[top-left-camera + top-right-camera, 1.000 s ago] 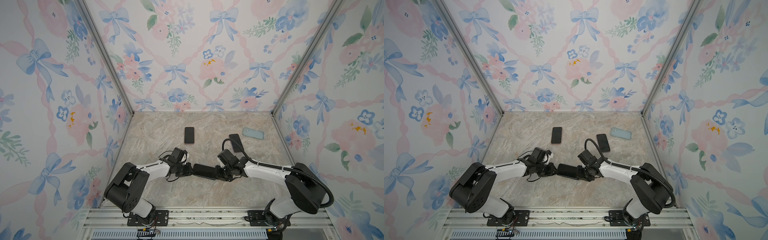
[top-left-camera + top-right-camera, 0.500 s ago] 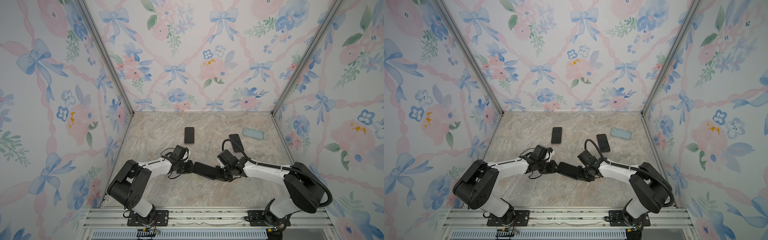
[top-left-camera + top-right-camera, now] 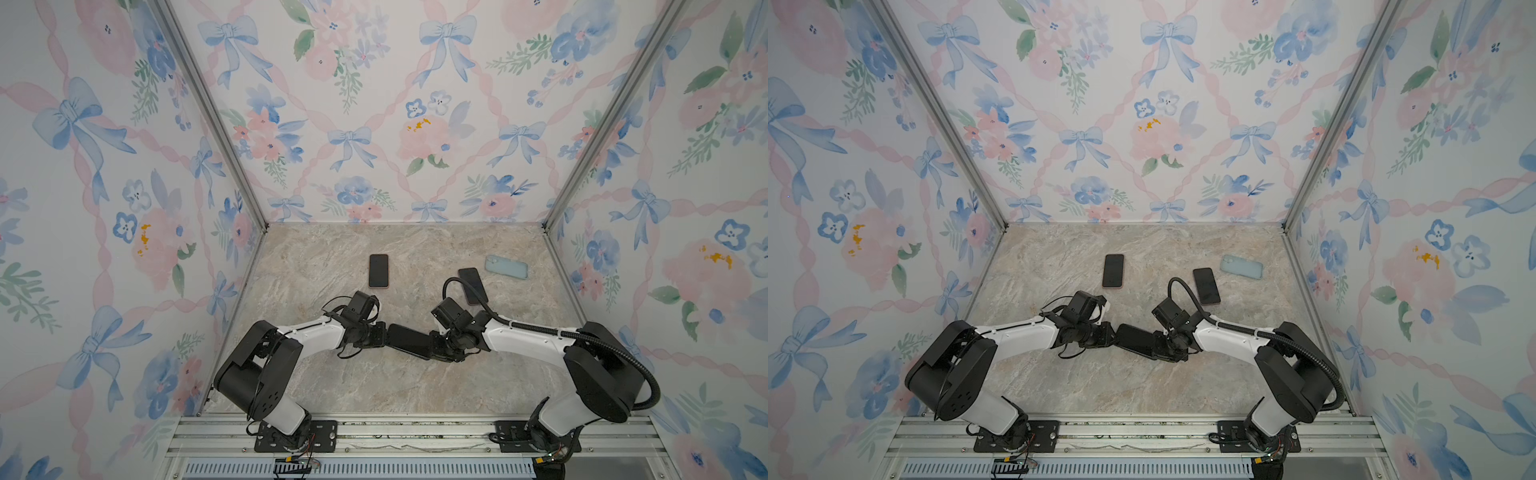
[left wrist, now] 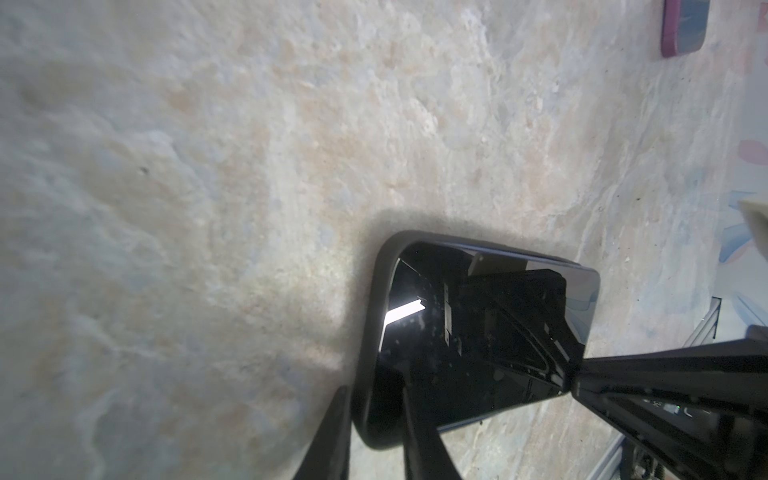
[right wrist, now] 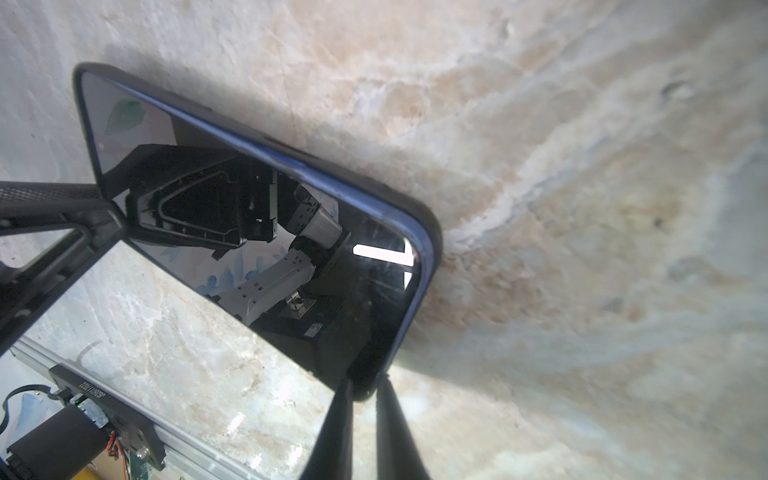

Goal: Put the phone into the phone case

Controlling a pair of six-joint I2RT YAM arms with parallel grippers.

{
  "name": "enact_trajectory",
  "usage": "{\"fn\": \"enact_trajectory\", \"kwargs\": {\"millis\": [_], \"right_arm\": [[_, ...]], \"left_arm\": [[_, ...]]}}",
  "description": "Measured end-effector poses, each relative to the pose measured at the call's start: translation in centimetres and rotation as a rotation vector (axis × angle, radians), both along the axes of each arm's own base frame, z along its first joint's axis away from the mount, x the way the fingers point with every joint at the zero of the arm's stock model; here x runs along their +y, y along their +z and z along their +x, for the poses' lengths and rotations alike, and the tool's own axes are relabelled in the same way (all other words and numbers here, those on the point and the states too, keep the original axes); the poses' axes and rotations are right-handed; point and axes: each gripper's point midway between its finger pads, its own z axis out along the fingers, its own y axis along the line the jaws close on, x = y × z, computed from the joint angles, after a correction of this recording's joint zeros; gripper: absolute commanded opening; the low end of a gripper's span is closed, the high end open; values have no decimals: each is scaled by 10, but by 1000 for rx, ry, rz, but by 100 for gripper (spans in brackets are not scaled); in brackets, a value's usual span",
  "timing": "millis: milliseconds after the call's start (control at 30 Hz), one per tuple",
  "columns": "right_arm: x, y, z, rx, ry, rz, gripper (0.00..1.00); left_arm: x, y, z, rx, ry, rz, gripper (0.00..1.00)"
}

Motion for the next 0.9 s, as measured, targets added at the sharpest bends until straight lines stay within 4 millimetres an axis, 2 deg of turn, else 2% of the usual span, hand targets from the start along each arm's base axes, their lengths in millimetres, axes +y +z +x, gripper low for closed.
{"fn": "enact_trajectory", "kwargs": {"millis": [300,433,533,667,733,800,900], "right_arm": [[10,0,0,8,14,-8,14],[8,3,-3,-20,43,-27,24],[2,18,-3,-88,96,-36,32],[-8,57,11,-244,151,14,42],[-12,69,21,-312,180,22,46],[-15,69,30,-347,217,11,50],[-17,55,42,-355,276,-20,55]], "left_arm": [[7,1,7,-36,30,37,26],[6,2,3,-28,21,7,38],[10,6,-5,-1,17,-29,50],[16,17,-15,12,35,-66,57],[14,22,-21,17,39,-88,58],[11,22,-29,30,37,-100,58],[-1,18,-42,65,15,-118,58]]}}
